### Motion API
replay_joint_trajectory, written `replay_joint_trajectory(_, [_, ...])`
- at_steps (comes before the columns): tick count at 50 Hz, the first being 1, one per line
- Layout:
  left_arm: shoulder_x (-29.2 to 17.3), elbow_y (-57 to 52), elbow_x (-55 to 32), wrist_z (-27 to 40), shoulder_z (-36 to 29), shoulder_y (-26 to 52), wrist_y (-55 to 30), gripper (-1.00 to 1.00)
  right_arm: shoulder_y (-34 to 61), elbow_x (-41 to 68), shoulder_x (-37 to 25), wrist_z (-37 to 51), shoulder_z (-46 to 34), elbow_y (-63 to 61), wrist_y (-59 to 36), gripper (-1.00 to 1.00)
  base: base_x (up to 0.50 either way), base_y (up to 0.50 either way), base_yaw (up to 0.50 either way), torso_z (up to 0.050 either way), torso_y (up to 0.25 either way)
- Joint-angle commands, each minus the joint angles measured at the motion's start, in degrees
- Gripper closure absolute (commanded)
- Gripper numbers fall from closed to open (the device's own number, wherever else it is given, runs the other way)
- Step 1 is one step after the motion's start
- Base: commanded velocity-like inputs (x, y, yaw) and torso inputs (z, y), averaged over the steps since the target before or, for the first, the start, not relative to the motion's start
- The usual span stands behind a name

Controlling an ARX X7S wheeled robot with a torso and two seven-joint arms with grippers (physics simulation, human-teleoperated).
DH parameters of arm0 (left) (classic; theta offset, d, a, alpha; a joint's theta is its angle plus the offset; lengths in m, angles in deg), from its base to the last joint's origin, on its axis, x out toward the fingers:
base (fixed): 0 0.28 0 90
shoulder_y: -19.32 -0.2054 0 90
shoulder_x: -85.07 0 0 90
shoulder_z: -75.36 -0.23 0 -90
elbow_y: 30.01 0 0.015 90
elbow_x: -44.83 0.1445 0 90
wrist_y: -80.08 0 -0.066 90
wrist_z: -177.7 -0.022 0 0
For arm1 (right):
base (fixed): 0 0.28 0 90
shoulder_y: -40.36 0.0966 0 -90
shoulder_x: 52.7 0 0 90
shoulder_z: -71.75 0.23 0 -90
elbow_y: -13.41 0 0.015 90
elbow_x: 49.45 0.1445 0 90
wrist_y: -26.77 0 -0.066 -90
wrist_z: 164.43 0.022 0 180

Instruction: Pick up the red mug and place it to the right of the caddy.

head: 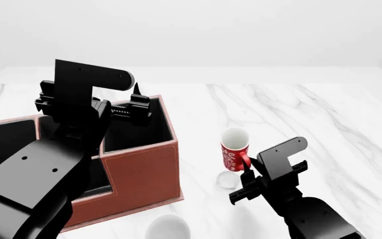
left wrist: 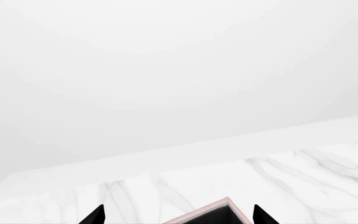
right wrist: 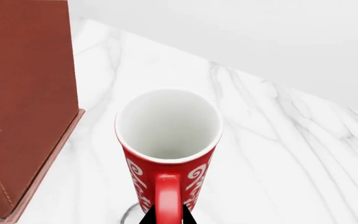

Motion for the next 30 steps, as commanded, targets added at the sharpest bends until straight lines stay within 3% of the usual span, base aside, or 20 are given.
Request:
replay_joint_trajectory(1, [-0.32,0.62,-0.21,0.00,0.03,-0.17,0.67,-1.00,9.40,-1.56,1.42,-7.28,-6.23,12.87,5.36,1.00,0.00,0.00,0.00,0.000,0.000])
replay_joint_trajectory(11, [-0.40,1.14,-0.30,0.20,-0.26,-0.39,1.19,-1.00,9.87,1.38,3.19,-14.04,-7.14,18.01,12.31,1.00,0.00,0.00,0.00,0.000,0.000])
replay_joint_trajectory(30, [-0.97,2.11,-0.57,0.26,-0.23,-1.16,2.45,-1.00,13.60,-0.10,7.18,-15.88,-8.92,33.02,19.04,1.00,0.00,0.00,0.00,0.000,0.001])
